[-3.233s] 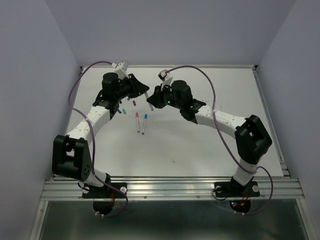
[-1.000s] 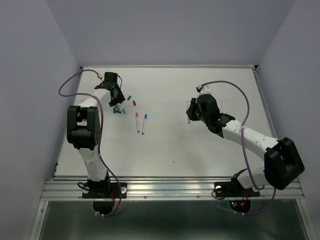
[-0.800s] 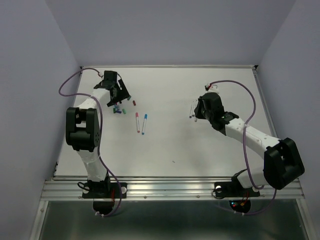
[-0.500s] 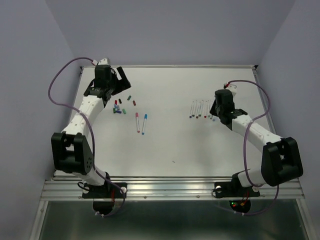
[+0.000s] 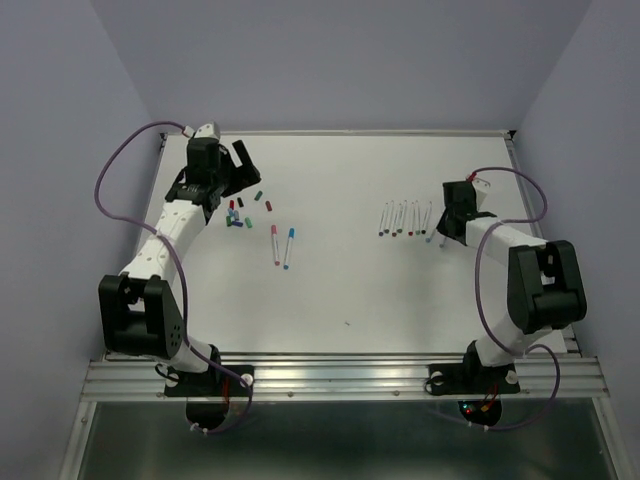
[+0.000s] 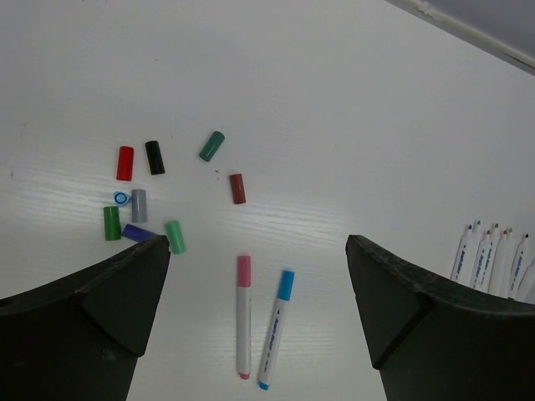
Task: Open the pen caps
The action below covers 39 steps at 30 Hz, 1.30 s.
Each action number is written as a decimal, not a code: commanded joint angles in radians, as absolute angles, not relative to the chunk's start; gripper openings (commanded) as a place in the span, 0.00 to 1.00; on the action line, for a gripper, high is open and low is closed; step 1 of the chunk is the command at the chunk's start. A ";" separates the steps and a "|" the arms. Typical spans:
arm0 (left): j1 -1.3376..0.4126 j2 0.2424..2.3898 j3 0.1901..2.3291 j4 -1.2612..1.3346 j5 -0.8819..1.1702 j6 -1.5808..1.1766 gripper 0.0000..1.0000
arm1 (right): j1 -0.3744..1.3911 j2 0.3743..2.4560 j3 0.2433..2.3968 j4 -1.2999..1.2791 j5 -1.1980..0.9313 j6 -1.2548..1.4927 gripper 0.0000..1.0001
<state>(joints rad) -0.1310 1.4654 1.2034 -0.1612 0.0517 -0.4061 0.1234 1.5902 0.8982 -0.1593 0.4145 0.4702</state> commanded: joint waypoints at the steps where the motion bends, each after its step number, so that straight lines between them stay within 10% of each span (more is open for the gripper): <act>1: -0.130 1.465 1.200 -0.137 0.075 -0.388 0.99 | 0.115 1.650 0.971 -0.146 0.417 0.439 0.12; 13: -0.130 1.471 1.206 -0.150 0.074 -0.393 0.99 | 0.106 1.767 1.058 -0.146 0.353 0.440 0.29; 23: -0.130 1.470 1.206 -0.155 0.078 -0.393 0.99 | 0.106 1.648 1.035 -0.158 0.267 0.419 1.00; 39: -0.129 1.451 1.189 -0.164 0.045 -0.414 0.99 | 0.685 1.675 1.253 -0.284 0.320 0.469 1.00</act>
